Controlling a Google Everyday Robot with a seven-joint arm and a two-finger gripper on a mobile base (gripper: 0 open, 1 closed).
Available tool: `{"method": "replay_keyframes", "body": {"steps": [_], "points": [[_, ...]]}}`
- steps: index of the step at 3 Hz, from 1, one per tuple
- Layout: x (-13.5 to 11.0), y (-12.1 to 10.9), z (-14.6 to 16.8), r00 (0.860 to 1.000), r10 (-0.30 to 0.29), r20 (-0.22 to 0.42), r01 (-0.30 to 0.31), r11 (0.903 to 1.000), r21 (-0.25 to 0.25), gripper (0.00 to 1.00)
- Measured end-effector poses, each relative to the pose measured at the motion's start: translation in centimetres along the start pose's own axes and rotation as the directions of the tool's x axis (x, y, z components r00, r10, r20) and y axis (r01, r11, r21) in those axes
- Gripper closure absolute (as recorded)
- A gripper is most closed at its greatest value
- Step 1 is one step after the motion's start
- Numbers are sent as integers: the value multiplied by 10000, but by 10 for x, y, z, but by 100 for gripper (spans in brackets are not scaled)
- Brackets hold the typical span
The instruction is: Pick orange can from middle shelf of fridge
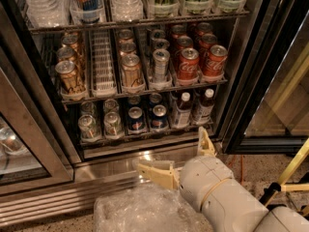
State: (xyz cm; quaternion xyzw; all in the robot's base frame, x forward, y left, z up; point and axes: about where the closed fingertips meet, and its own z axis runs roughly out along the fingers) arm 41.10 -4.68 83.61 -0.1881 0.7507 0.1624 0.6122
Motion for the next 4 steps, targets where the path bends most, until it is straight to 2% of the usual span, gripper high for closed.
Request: {"method": "replay_keyframes", "body": {"steps": [1, 2, 3, 4], "points": [[-17, -55, -18, 10000, 59, 49, -65, 9904, 1383, 0], [-17, -54, -18, 10000, 59, 49, -65, 9904, 1382, 0], [-14, -47, -11, 10000, -28, -34, 32, 9933, 1156, 0], [-26, -40, 1, 10000, -58, -3, 58, 9951, 987, 0]]}}
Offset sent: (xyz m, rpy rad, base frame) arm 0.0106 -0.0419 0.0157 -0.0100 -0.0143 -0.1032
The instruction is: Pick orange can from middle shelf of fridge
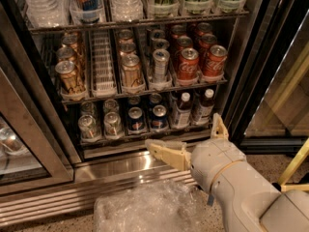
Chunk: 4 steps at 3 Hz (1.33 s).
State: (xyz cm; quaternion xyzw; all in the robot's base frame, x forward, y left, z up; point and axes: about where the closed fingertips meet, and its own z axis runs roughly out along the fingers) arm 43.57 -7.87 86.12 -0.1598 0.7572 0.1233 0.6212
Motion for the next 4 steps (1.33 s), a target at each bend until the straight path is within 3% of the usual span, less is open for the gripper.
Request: {"method": "replay_keyframes", "body": {"steps": [1, 2, 4], "points": [[-15, -8, 10, 9999, 13, 118, -16, 9997, 247, 0], [-11, -6, 22, 9996, -55, 271, 50, 9998, 193, 0], [2, 18, 36, 9990, 174, 416, -155, 9989, -445, 0]]}}
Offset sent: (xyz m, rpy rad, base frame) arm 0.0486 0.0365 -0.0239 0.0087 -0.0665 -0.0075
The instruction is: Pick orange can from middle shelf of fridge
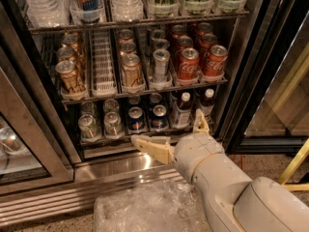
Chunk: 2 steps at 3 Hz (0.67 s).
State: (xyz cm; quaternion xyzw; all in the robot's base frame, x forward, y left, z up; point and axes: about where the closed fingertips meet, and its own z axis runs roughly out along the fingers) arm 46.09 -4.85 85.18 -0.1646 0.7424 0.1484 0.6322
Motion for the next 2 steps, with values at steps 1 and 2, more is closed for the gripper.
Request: {"method": "replay_keyframes", "body": {"steps": [1, 2], "points": [[6, 12, 5, 10000, 53, -37, -54, 9997, -219, 0], [8, 16, 15, 9998, 203, -48, -204, 9997, -166, 0]]}}
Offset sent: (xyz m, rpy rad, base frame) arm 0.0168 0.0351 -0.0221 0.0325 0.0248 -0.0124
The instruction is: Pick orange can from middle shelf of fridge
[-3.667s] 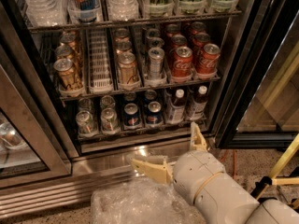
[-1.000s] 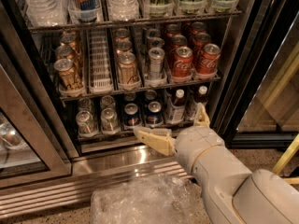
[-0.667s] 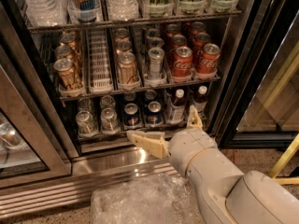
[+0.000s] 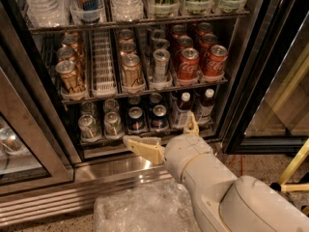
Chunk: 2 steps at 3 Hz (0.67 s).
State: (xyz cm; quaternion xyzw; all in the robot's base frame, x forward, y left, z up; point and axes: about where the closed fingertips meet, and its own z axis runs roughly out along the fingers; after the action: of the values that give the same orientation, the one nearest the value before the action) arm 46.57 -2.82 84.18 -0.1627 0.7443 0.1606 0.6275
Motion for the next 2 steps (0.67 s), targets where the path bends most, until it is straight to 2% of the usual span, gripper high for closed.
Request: {"method": "replay_keyframes", "body": {"steps": [2], "points": [[5, 4, 29, 9995, 127, 293, -145, 9980, 613, 0]]}}
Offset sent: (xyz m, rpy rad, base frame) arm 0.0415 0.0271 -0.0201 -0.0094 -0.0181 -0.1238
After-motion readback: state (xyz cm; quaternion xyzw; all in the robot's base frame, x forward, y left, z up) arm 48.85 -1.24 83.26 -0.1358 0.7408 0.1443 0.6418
